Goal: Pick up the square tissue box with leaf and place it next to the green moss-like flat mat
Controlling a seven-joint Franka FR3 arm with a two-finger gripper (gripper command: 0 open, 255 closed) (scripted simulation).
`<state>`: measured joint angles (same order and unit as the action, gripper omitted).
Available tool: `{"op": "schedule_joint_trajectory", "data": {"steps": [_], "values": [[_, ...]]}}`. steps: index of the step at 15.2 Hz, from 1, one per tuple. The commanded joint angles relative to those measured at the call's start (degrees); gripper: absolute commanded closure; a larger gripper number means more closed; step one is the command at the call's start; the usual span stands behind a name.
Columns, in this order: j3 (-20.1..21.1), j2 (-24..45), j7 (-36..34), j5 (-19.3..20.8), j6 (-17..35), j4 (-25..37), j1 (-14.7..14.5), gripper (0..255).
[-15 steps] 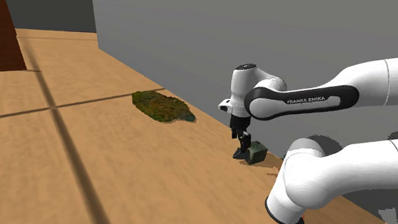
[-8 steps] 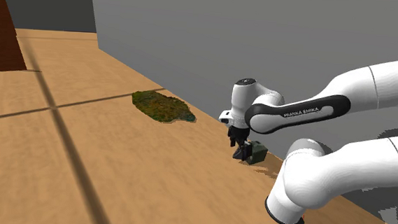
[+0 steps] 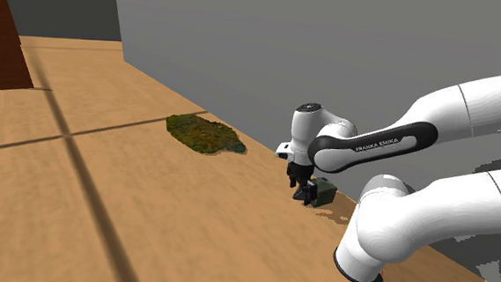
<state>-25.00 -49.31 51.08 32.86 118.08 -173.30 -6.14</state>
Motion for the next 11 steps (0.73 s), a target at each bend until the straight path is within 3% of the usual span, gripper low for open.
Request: {"op": "schedule_joint_trajectory", "data": {"steps": [1, 2, 3, 11], "values": [[0.0, 0.0, 0.0, 0.0, 0.0, 0.0, 0.0, 0], [0.0, 0.0, 0.0, 0.0, 0.0, 0.0, 0.0, 0], [0.0, 0.0, 0.0, 0.0, 0.0, 0.0, 0.0, 255], [0.0, 0.0, 0.0, 0.0, 0.0, 0.0, 0.0, 255]]}}
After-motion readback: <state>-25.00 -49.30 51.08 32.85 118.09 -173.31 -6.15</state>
